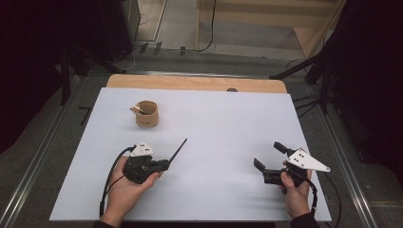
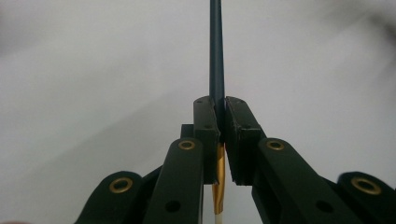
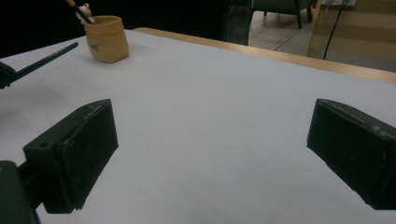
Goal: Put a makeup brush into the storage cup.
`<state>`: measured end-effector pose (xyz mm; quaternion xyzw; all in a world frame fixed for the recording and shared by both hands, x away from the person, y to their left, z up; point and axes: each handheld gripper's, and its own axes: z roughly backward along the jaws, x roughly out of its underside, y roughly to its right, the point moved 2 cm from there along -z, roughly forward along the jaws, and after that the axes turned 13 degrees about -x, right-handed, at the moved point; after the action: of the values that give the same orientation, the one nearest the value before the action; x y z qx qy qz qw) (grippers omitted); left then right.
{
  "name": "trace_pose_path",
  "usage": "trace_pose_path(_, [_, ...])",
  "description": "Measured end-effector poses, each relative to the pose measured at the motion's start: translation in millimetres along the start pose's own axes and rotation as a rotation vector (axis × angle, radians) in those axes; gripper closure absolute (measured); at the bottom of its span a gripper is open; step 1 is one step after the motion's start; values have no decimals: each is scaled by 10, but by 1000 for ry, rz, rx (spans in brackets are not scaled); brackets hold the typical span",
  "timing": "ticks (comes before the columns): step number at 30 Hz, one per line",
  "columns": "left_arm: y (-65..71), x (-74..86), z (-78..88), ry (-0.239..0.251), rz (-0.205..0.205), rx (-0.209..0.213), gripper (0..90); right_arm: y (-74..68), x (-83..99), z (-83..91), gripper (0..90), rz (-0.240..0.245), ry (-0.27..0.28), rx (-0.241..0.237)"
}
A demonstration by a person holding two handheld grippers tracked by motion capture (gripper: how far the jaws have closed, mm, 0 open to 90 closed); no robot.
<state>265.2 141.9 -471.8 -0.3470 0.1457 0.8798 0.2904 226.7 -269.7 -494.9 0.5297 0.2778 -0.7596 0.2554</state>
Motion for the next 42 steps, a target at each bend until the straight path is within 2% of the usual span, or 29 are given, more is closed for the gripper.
trace_pose_path(3, [19, -20, -22, 25, 12, 22, 847, -70, -12, -85, 23, 10, -19, -4])
trace_pose_path(9, [57, -48, -47, 74, 29, 44, 847, -206, -53, -245, 24, 16, -25, -36])
trace_pose_path(16, [107, -73, -98, 97, 39, 69, 847, -365, -91, -462, 29, 16, -43, -54])
trace_pose_path(24, [177, -94, -158, 115, 36, 99, 847, -518, -174, -664, 39, -17, -41, -74])
trace_pose_path(32, [198, -105, -161, 140, 37, 107, 847, -644, -229, -870, 49, -35, -33, -91])
trace_pose_path(38, [208, -99, -166, 151, 32, 109, 847, -729, -289, -978, 73, -79, -16, -102])
trace_pose_path(42, [217, -106, -164, 168, 32, 111, 847, -769, -323, -1023, 104, -90, -9, -107])
